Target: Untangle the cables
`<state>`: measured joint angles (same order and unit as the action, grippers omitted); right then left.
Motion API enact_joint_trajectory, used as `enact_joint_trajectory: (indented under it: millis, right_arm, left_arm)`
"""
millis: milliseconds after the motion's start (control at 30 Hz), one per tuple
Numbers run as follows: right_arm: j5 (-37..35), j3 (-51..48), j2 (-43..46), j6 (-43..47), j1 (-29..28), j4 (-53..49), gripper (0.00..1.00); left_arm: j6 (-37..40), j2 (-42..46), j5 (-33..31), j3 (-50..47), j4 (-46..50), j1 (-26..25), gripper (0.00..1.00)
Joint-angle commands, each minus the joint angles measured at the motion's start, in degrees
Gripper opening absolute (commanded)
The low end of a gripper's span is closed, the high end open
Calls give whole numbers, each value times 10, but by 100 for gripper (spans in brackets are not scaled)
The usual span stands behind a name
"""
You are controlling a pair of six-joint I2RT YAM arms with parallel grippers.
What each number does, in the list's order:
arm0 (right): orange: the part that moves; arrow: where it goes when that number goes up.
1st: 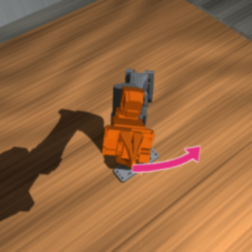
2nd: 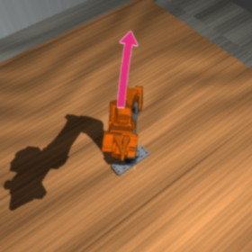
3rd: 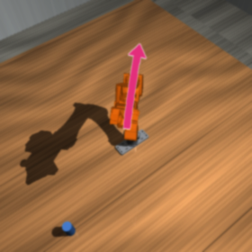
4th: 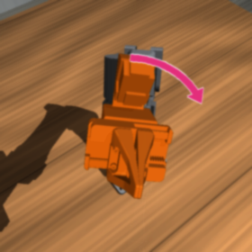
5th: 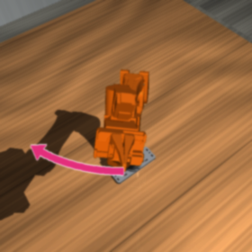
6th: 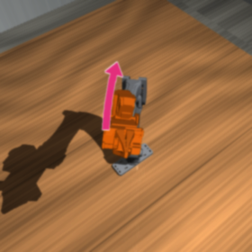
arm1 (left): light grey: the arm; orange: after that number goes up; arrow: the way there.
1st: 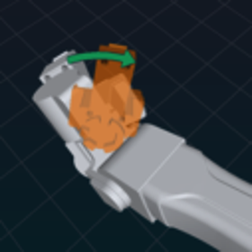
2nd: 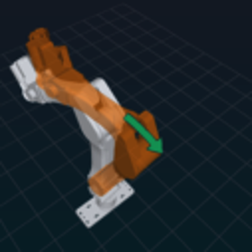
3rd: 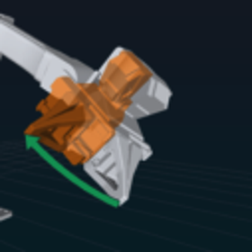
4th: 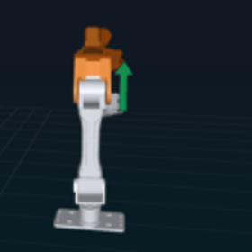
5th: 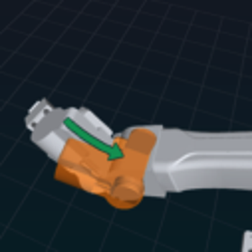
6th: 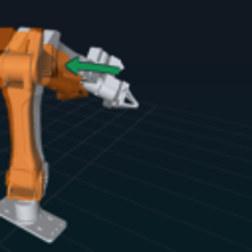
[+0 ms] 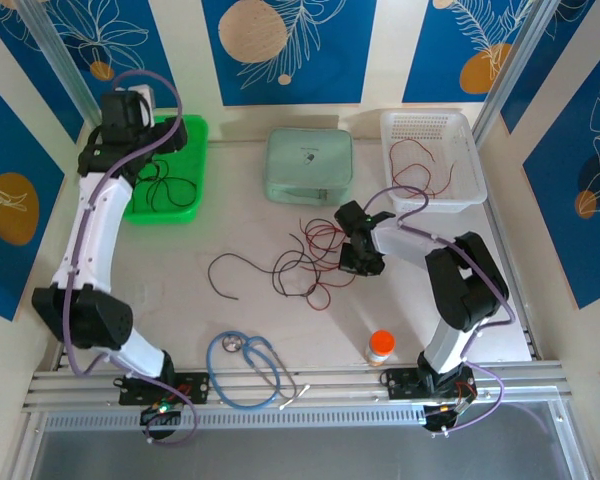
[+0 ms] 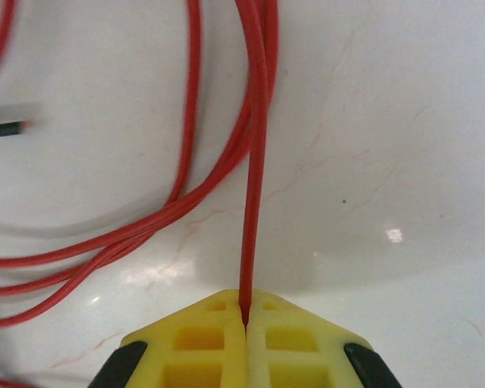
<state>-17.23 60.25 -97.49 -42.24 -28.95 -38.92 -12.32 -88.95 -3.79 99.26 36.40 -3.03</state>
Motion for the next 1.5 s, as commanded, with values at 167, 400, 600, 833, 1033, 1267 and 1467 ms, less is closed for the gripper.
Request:
enact_joint_trajectory:
  millis: [167, 400, 600, 833, 1033, 1267, 1467]
  right_arm:
    - [-3, 96, 157, 64, 3, -88, 0]
    - [42, 189, 202, 103, 9, -124, 0]
    - [59, 263, 204, 125, 20, -143, 0]
    - [79, 320, 202, 133, 37, -150, 0]
    - [88, 374, 202, 141, 43, -165, 0]
    - [94, 420, 205, 145, 48, -177, 0]
    - [91, 471, 193, 157, 56, -189, 0]
  left_arm:
    - [-94, 118, 92, -177, -18, -23, 78]
    - [-51, 134, 142, -197, -19, -149, 77]
    - [3, 145, 246, -271, -140, -294, 78]
    - [71, 141, 202, -317, -226, -456, 82]
    - [49, 112, 153, -331, -283, -479, 82]
    - [49, 57, 165, -317, -341, -507, 82]
    - [83, 58, 114, -332, -327, -554, 82]
